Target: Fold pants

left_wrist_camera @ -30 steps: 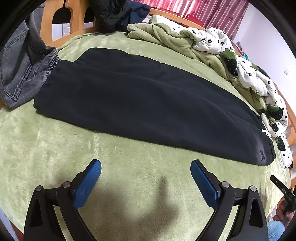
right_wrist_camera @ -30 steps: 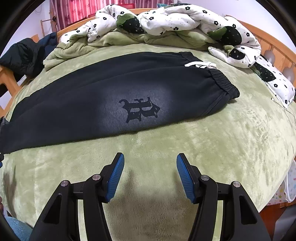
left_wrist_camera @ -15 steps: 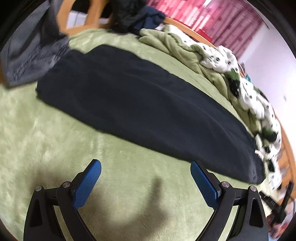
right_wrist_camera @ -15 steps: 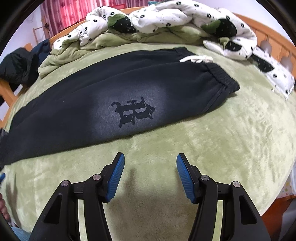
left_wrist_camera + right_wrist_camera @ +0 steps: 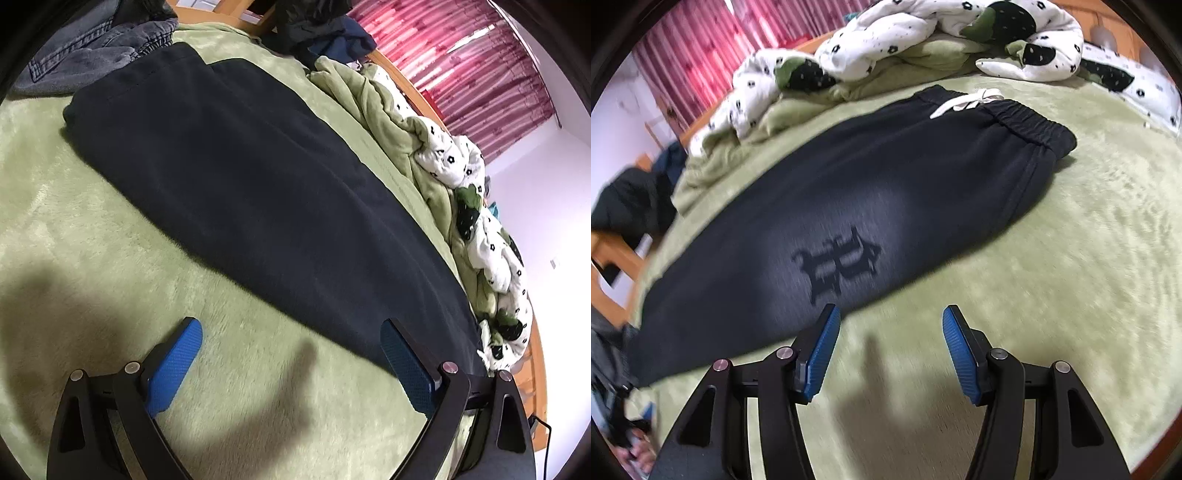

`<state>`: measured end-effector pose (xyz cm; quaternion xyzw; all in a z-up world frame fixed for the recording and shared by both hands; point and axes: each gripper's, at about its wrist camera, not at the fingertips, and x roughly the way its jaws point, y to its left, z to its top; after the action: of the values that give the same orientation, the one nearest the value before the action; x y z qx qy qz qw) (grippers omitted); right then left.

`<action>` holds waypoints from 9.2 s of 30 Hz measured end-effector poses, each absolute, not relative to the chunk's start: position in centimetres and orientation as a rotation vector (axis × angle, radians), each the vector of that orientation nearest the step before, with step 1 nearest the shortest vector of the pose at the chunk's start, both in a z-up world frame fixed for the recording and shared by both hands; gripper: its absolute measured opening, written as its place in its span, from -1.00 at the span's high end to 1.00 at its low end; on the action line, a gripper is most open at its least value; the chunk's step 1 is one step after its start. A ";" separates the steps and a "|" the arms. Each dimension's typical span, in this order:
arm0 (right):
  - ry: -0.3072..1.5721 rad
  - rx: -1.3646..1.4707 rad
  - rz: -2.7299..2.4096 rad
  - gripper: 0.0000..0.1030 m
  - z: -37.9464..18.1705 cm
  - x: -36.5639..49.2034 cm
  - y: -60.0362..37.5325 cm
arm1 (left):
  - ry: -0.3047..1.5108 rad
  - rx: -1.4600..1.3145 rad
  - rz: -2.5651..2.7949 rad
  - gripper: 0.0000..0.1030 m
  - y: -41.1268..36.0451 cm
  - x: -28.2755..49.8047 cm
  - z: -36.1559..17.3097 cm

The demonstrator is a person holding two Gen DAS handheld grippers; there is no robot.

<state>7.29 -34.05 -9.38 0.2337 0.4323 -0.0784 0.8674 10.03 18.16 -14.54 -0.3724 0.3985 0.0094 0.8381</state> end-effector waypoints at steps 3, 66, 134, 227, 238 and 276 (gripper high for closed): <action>0.908 0.573 -0.157 -0.13 -10.4 8.5 -35.3 | 0.836 -0.795 0.046 -0.88 18.4 11.0 -14.7; 0.907 0.247 -0.119 -0.06 -9.6 17.2 -34.3 | 0.905 -0.450 0.035 -0.47 14.9 17.6 -11.4; 0.721 0.761 -0.285 -0.10 -9.0 -6.8 -58.1 | 0.879 -0.176 0.069 -0.30 10.3 1.1 -6.2; 0.943 0.179 -0.101 -0.23 -3.3 9.6 -24.9 | 0.811 -0.876 0.009 -0.10 25.5 2.2 -15.0; 0.943 0.248 -0.127 -0.23 -3.5 9.4 -26.4 | 0.661 -0.728 0.067 0.85 27.7 1.3 -9.9; 0.925 -0.182 0.316 0.09 -7.8 20.6 -18.9 | 0.921 -0.264 0.105 0.03 24.6 20.3 -8.5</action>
<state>20.64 -18.88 -7.84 -0.0873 0.4436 0.1514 0.8790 20.35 24.61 -8.47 -0.1271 0.4430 0.0506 0.8860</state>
